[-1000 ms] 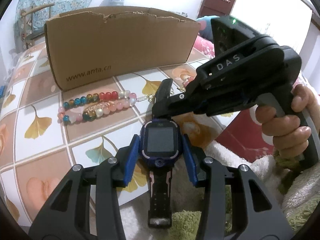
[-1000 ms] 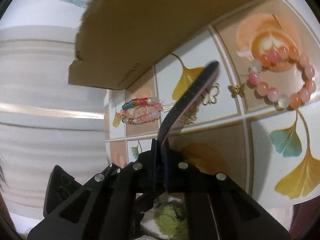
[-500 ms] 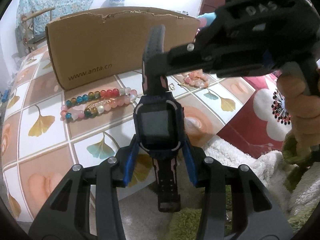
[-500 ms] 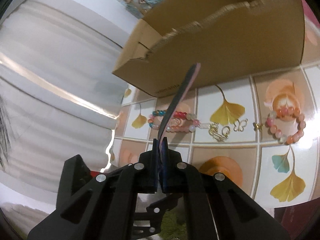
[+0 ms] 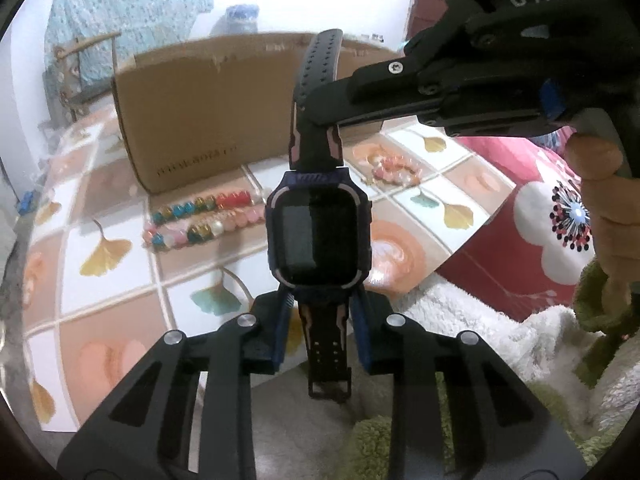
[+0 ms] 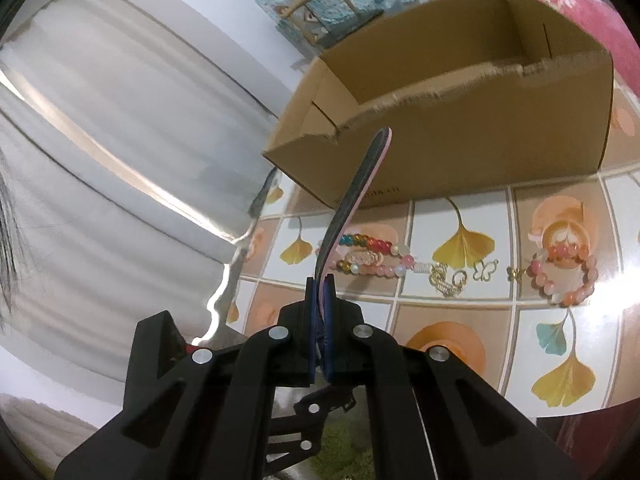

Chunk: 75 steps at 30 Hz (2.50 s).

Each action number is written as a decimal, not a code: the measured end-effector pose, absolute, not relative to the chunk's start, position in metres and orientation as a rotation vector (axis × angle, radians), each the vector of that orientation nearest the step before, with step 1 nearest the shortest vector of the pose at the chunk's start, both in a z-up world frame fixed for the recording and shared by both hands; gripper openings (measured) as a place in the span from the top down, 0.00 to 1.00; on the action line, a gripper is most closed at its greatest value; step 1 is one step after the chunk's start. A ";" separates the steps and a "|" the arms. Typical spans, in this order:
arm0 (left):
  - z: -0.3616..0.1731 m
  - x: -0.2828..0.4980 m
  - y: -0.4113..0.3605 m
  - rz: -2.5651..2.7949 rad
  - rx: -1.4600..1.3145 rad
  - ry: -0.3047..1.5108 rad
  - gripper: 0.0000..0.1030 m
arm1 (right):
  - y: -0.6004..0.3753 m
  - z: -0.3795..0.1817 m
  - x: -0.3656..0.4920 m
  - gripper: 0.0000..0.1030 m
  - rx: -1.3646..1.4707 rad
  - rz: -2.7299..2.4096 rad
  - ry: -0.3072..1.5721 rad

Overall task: Organize jewelry
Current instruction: 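Lift the watch by its strap with the right gripper as the left gripper opens, then carry the watch into the cardboard box and open the right gripper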

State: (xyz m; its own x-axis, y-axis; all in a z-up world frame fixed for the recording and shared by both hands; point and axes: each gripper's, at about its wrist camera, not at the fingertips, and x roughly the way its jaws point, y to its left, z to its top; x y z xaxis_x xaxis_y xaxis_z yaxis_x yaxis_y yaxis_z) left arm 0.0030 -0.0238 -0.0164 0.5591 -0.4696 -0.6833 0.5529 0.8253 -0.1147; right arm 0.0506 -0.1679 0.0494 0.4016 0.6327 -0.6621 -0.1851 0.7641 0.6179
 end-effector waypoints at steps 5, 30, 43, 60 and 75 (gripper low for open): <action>0.017 0.005 -0.025 -0.570 0.220 0.707 0.75 | -0.171 0.083 0.053 0.97 0.429 0.597 0.946; 0.072 0.267 -0.052 -0.515 0.598 0.824 0.81 | -0.195 0.110 0.296 0.97 0.325 0.548 0.922; 0.057 0.291 -0.042 -0.437 0.681 0.869 0.71 | -0.181 0.026 0.352 0.96 0.024 0.349 1.288; 0.106 0.190 0.061 -0.367 0.234 0.728 0.29 | -0.229 0.069 0.318 0.64 0.102 0.226 1.331; 0.011 0.082 0.042 -0.301 -0.008 0.893 0.18 | -0.229 0.084 0.101 0.38 0.211 0.296 1.107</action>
